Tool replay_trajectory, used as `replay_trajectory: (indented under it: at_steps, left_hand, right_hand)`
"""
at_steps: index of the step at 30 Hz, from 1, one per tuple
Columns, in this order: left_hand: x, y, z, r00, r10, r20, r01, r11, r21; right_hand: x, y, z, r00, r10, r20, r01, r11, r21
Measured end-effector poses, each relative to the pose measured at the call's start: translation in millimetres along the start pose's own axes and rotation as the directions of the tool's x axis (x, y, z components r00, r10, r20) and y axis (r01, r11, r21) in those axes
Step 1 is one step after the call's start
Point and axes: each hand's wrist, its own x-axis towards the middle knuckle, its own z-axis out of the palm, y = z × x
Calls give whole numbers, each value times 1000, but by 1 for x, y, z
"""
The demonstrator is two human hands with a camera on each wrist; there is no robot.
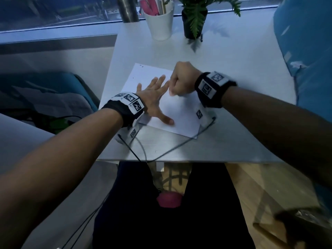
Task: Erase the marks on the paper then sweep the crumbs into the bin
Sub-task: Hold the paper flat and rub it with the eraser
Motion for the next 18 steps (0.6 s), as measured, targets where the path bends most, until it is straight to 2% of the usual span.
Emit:
replay_trajectory:
  at_steps: [2, 4, 5, 7, 9, 11, 13, 15, 18]
  left_hand:
    - [0, 3, 0, 1000, -9, 11, 9, 1000, 19]
    - [-2, 4, -2, 1000, -15, 21, 15, 1000, 23]
    - [-4, 4, -2, 1000, -14, 21, 13, 1000, 21]
    - [-6, 5, -3, 1000, -8, 21, 8, 1000, 20]
    - [-8, 6, -4, 999, -13, 35, 12, 1000, 23]
    - [-6, 6, -4, 998, -22, 51, 20, 999, 44]
    - [-6, 7, -6, 998, -34, 60, 31, 998, 49]
    - [-7, 8, -6, 998, -34, 59, 32, 999, 42]
    - [-9, 7, -4, 999, -24, 27, 23, 999, 39]
  right_hand:
    - [13, 7, -9, 993, 66, -95, -60, 996, 68]
    - [9, 4, -1, 985, 61, -161, -57, 998, 31]
    - [3, 0, 7, 988, 41, -149, -45, 999, -22]
    - [-15, -10, 17, 999, -26, -24, 23, 989, -146]
    - [-19, -11, 11, 1000, 19, 13, -17, 995, -99]
    - [-4, 0, -2, 993, 72, -91, -73, 997, -2]
    - [6, 5, -8, 984, 79, -159, -67, 994, 84]
    - [-3, 1, 4, 992, 30, -123, -29, 1000, 12]
    - [-28, -12, 17, 998, -59, 34, 63, 989, -137]
